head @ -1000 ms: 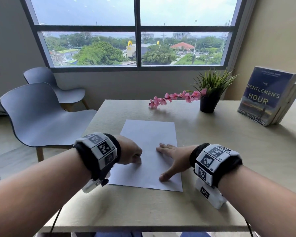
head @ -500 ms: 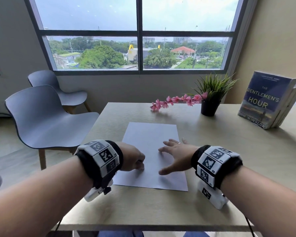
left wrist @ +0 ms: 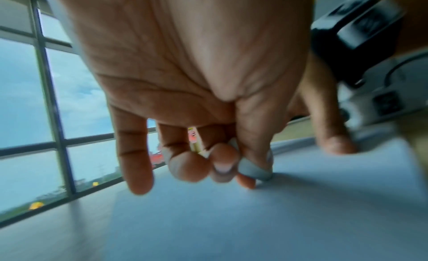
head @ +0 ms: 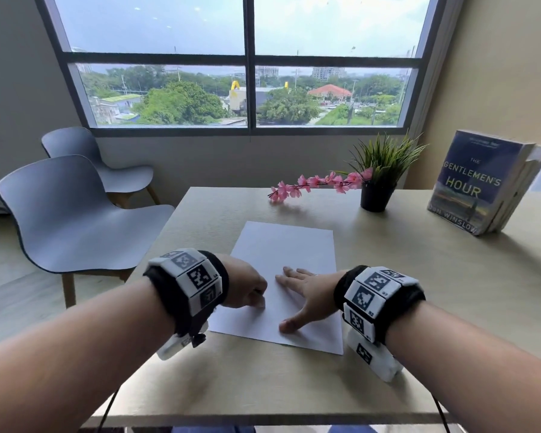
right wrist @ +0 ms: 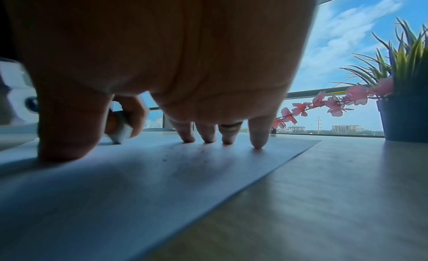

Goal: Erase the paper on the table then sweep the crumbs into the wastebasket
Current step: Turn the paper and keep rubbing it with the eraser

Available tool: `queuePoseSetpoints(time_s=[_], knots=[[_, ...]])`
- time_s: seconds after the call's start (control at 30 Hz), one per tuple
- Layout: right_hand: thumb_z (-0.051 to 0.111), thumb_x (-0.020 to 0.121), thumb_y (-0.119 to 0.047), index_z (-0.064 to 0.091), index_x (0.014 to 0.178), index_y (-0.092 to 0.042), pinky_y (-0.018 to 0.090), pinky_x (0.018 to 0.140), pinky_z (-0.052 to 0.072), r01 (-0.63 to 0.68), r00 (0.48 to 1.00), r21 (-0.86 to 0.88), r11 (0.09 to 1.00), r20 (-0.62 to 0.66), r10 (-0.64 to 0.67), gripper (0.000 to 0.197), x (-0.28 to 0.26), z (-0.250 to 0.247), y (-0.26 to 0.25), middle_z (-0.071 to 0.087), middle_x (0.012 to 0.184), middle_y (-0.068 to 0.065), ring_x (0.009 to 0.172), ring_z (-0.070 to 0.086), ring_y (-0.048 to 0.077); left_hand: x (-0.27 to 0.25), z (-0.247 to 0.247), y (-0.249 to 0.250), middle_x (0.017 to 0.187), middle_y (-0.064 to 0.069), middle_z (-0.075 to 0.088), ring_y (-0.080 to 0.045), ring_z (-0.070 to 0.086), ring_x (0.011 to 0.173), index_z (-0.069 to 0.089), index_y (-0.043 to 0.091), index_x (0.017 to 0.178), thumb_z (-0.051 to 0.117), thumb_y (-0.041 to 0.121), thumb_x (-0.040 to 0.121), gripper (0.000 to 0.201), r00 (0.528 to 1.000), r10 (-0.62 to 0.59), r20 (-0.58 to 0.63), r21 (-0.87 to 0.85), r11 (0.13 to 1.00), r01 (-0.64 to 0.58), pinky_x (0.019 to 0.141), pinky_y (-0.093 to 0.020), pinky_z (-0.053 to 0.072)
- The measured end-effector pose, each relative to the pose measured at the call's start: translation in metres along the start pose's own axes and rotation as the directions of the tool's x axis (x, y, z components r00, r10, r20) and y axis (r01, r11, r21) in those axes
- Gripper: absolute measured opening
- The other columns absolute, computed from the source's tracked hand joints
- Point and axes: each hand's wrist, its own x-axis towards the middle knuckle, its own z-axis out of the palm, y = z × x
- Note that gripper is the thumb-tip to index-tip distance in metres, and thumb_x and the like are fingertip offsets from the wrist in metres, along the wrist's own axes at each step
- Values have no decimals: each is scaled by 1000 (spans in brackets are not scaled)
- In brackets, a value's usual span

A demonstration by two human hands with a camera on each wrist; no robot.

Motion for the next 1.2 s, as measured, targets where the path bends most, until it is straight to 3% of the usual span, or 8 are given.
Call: queuePoseSetpoints(time_s=[0.17,0.27,0.43,0.63,0.77,0.93,1.1,1.2], knots=[[58,80,-67,-5,154,-28,46,120,6,15,1000,20,1000,-15,-15,105,-1,-1,0,-13,161,-9,148,-10,9,3,2,-1,113,-4,62,-23,54,95,55,18,112,36,44,99,35,1000,8,-12,-8,1000,-8,71,-28,33],[59,79,-66,-4,154,-28,46,120,7,24,1000,31,999,-20,-23,105,-2,-2,1,-12,161,-10,148,-9,9,0,6,1,111,-5,62,-24,56,99,55,18,112,37,43,99,34,998,55,13,-15,998,-55,71,-29,35],[60,79,-66,-3,154,-28,44,121,7,20,999,33,999,-29,-19,105,-2,-2,1,-11,161,-9,148,-8,8,5,2,-12,115,-7,61,-26,56,102,56,14,113,38,43,99,37,1000,-27,0,-57,998,27,72,-27,33],[61,79,-65,-3,154,-28,44,121,7,19,999,45,999,-29,-18,105,-1,-2,1,-11,161,-9,148,-8,8,4,5,-5,111,-3,62,-24,56,99,55,18,110,38,43,98,32,999,32,15,21,999,-32,71,-30,35],[62,78,-65,-1,154,-29,44,121,6,21,999,57,998,-31,-19,105,-1,-2,1,-11,161,-9,148,-8,8,12,0,-18,116,-6,61,-26,56,104,55,14,114,38,44,99,38,998,-55,17,-14,998,56,74,-30,36],[63,78,-65,-2,154,-28,42,121,4,27,999,68,997,-26,-26,107,0,-1,3,-12,161,-8,148,-9,8,12,5,-12,110,-8,61,-26,54,95,55,13,110,37,38,100,33,999,8,32,-12,1000,-8,71,-29,34],[63,77,-65,-1,154,-30,44,121,5,33,999,66,997,-25,-31,106,0,-2,4,-11,161,-9,148,-9,8,15,2,-24,114,-7,61,-27,56,103,56,13,112,39,43,98,37,998,-65,26,-48,997,66,78,-31,39],[64,77,-65,-1,154,-31,44,121,6,33,999,74,997,-28,-31,106,1,-2,4,-11,161,-10,148,-8,7,13,3,-21,115,-7,61,-26,55,103,55,13,114,37,40,100,35,999,-40,31,-15,999,41,74,-29,36]])
